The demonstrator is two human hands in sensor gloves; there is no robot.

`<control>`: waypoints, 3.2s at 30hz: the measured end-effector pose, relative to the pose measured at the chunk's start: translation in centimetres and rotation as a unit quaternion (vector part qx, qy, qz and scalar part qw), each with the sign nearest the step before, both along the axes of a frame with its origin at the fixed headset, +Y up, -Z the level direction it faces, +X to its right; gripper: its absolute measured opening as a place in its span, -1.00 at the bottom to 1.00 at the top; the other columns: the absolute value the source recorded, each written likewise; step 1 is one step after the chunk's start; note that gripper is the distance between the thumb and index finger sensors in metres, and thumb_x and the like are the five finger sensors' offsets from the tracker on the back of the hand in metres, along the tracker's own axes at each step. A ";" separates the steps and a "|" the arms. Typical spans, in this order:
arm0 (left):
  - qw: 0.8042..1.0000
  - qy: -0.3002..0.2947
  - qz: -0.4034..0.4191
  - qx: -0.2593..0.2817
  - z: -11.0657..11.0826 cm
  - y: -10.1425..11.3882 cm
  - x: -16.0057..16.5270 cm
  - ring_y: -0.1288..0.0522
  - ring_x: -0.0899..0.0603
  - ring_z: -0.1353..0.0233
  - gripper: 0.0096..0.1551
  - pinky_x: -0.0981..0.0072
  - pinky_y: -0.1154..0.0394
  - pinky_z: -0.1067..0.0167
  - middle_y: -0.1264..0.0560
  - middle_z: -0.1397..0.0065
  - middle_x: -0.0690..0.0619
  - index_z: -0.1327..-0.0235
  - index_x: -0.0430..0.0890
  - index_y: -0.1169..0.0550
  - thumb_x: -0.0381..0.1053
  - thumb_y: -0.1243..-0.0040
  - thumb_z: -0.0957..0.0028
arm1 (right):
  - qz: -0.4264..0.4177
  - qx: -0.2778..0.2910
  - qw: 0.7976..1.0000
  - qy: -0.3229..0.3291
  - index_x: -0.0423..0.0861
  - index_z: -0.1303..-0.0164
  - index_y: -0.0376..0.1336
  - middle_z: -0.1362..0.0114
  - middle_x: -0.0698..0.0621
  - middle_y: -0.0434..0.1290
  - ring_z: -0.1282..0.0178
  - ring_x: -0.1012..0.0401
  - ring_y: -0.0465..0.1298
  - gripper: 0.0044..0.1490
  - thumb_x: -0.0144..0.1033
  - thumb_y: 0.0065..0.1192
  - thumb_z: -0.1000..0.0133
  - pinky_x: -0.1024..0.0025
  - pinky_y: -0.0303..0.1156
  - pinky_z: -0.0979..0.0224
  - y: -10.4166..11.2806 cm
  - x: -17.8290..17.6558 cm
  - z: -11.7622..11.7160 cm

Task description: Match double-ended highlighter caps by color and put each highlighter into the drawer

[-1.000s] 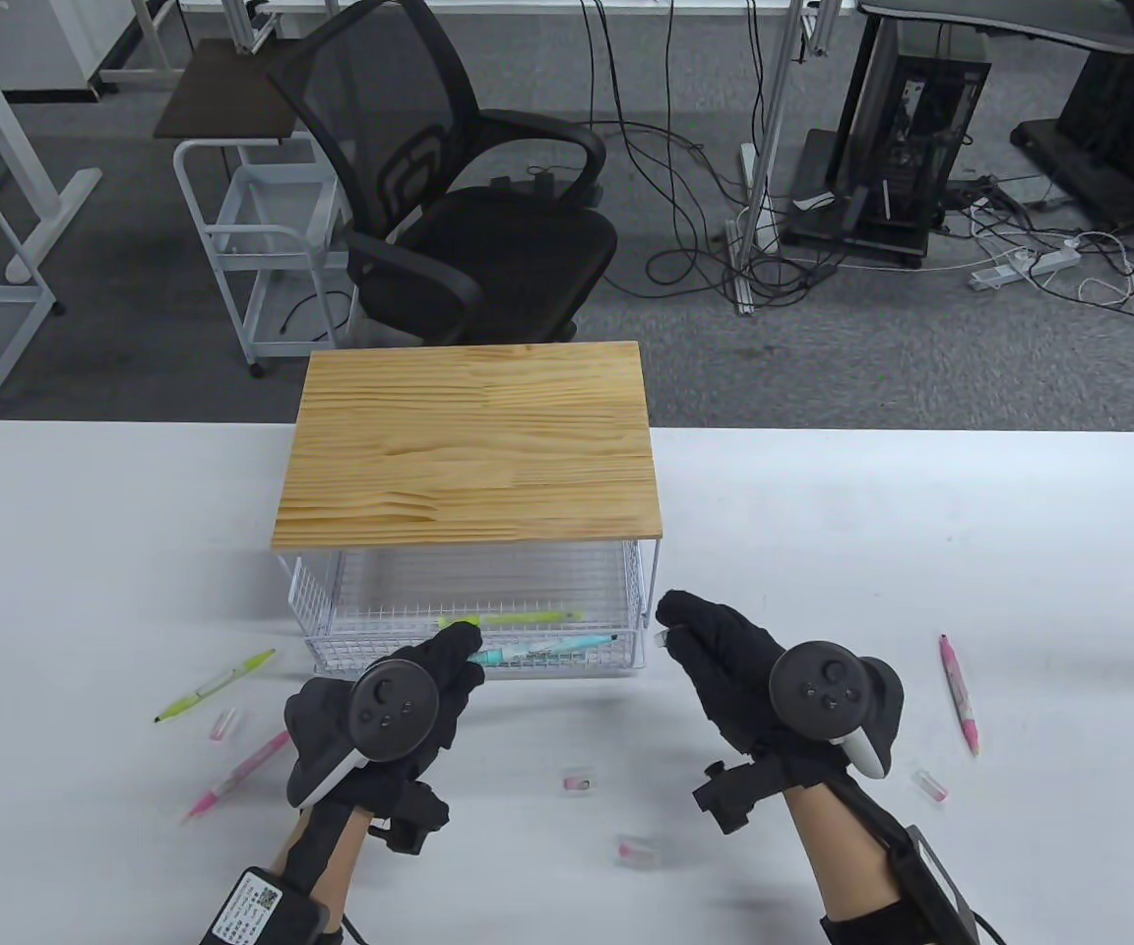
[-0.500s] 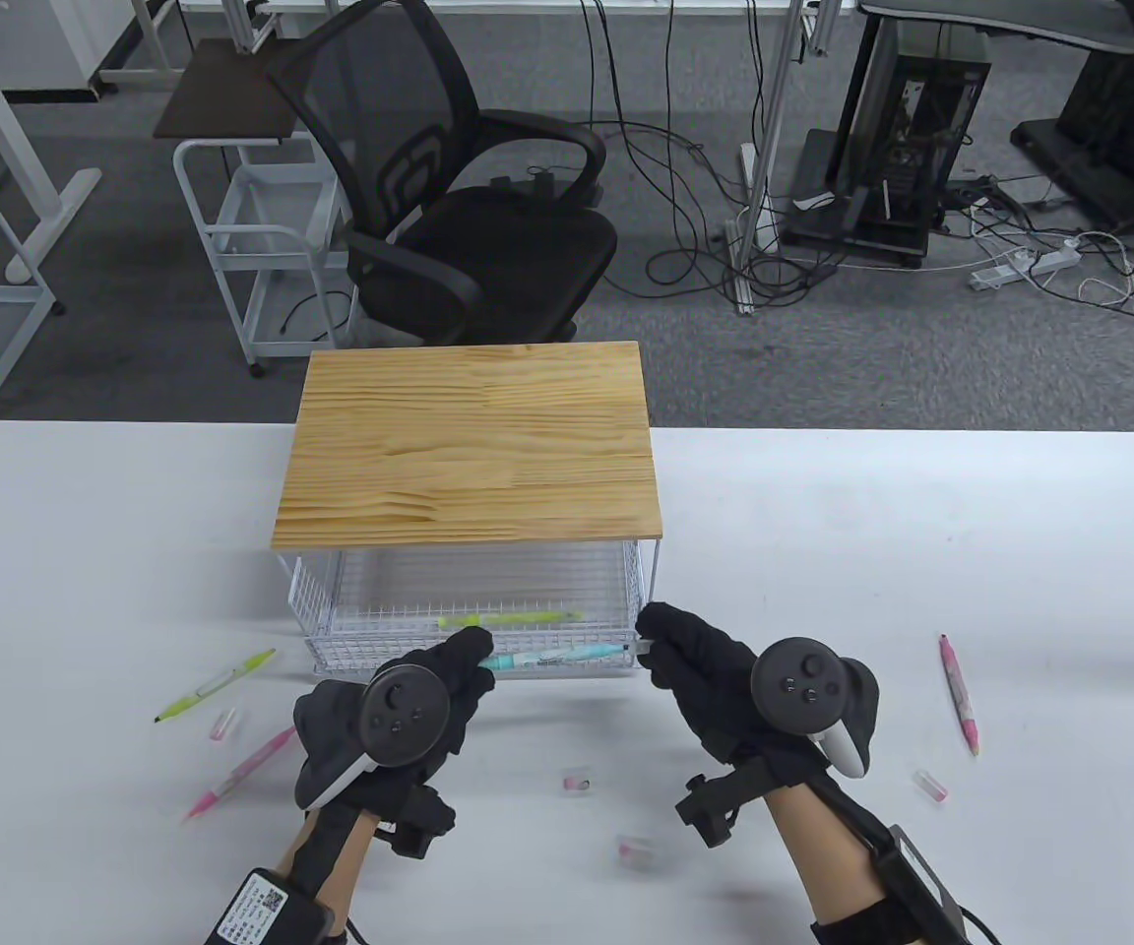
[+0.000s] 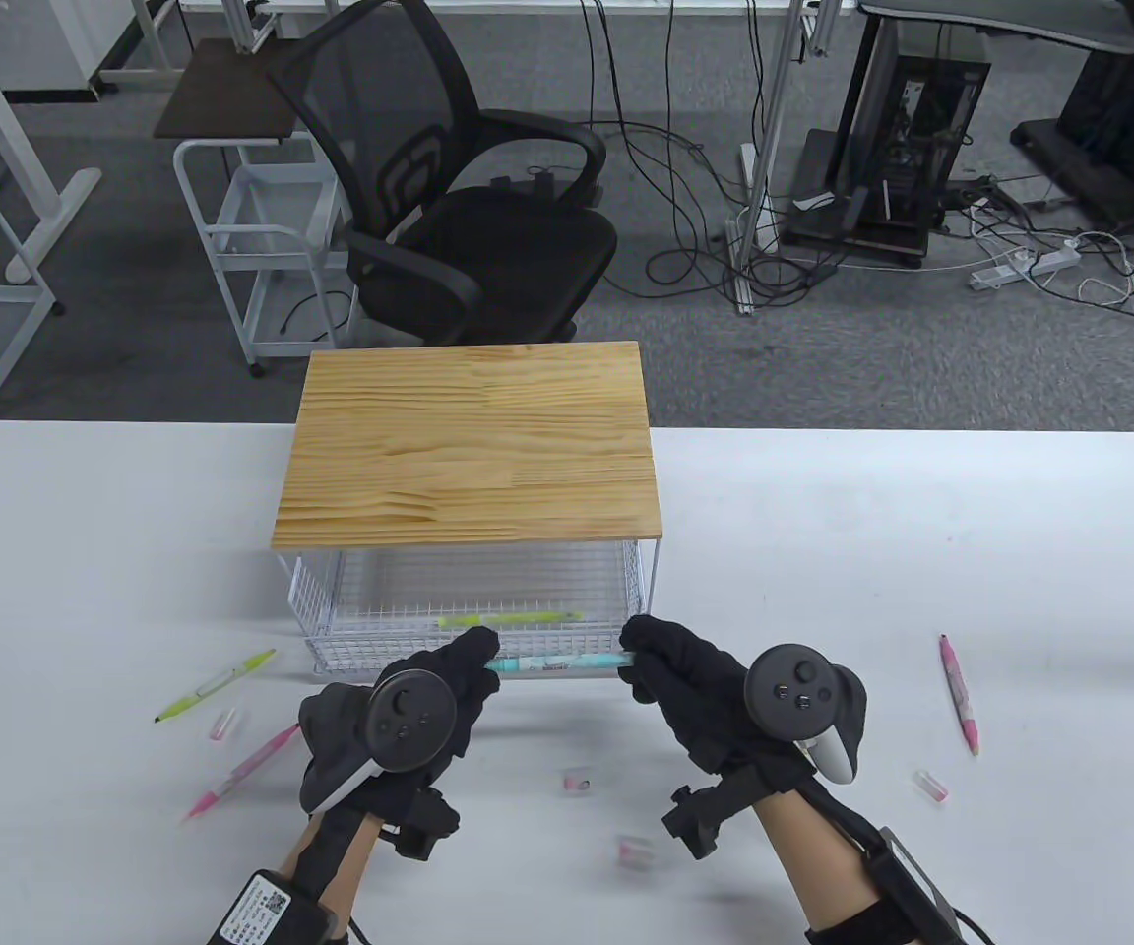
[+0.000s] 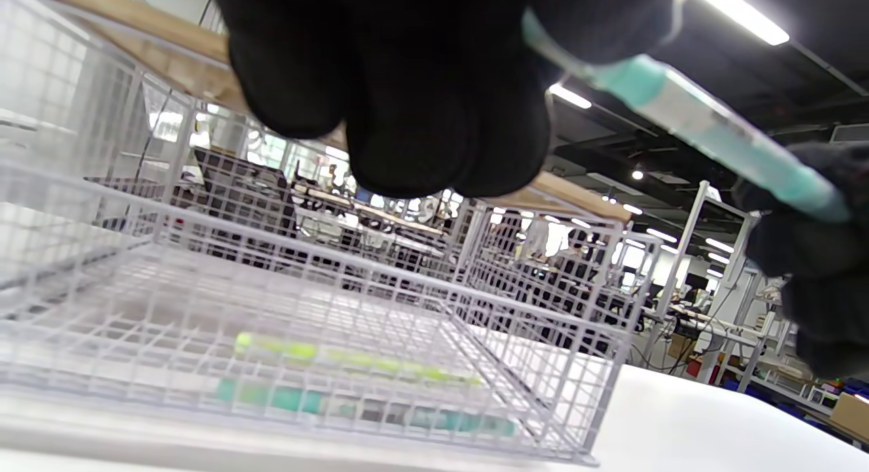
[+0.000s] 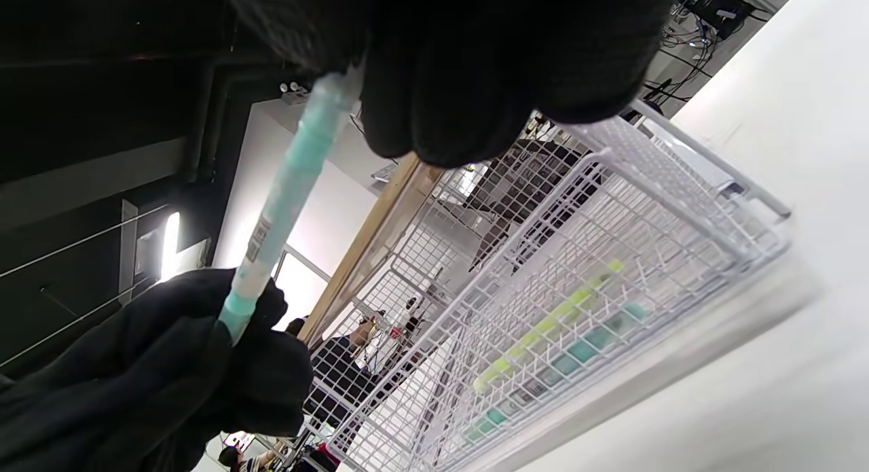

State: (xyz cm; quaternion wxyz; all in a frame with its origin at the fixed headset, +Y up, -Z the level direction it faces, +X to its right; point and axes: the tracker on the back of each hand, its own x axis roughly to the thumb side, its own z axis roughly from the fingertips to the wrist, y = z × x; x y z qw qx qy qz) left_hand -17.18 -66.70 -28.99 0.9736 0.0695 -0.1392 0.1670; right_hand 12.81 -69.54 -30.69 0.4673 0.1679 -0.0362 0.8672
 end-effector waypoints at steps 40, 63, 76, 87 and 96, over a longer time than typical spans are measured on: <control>0.996 0.024 -0.047 0.071 1.3 0.5 1.5 -0.64 -0.01 -0.12 -0.48 -0.05 -0.54 -0.38 -0.61 -0.20 0.12 -0.45 0.29 -0.35 0.10 0.12 -0.19 | -0.006 0.023 1.000 0.021 -0.07 -0.46 0.17 -0.15 0.02 0.53 0.07 0.24 0.58 -0.46 -0.20 0.00 -0.27 0.14 0.53 -0.22 0.9 -1.1 1.0; 0.992 0.120 -0.025 0.042 -1.3 0.2 -0.1 -0.59 -0.08 -0.31 -0.49 -0.13 -0.43 -0.47 -0.57 -0.36 0.13 -0.44 0.36 -0.32 0.11 0.13 -0.20 | 0.012 0.060 0.995 -0.075 -0.02 -0.60 0.14 -0.50 -0.12 0.43 -0.31 0.00 0.54 -0.34 -0.06 0.04 -0.30 -0.06 0.43 -0.44 2.2 3.1 -0.5; 0.965 0.231 -0.121 -0.035 -6.7 -1.5 1.6 -0.54 -0.13 -0.46 -0.49 -0.21 -0.34 -0.54 -0.56 -0.45 0.14 -0.41 0.42 -0.33 0.12 0.12 -0.17 | -0.022 0.053 0.991 -0.120 -0.02 -0.61 0.13 -0.53 -0.13 0.41 -0.34 -0.02 0.53 -0.32 -0.02 0.05 -0.29 -0.08 0.41 -0.45 2.1 5.7 -1.1; 0.932 0.258 -0.235 -0.094 -9.2 -3.1 4.5 -0.41 -0.20 -0.66 -0.46 -0.32 -0.25 -0.58 -0.52 -0.63 0.13 -0.40 0.52 -0.39 0.15 0.10 -0.14 | -0.027 0.052 0.991 -0.124 0.00 -0.62 0.12 -0.55 -0.12 0.38 -0.37 -0.02 0.51 -0.32 -0.02 0.03 -0.30 -0.09 0.41 -0.46 2.1 6.2 -1.3; 0.930 0.250 -0.248 -0.109 -9.4 -3.5 4.9 -0.41 -0.19 -0.69 -0.44 -0.35 -0.21 -0.60 -0.52 -0.66 0.19 -0.42 0.52 -0.41 0.18 0.05 -0.12 | -0.019 0.052 0.991 -0.121 0.00 -0.63 0.12 -0.56 -0.12 0.38 -0.37 -0.02 0.51 -0.31 0.00 0.03 -0.30 -0.09 0.40 -0.47 2.2 6.1 -1.3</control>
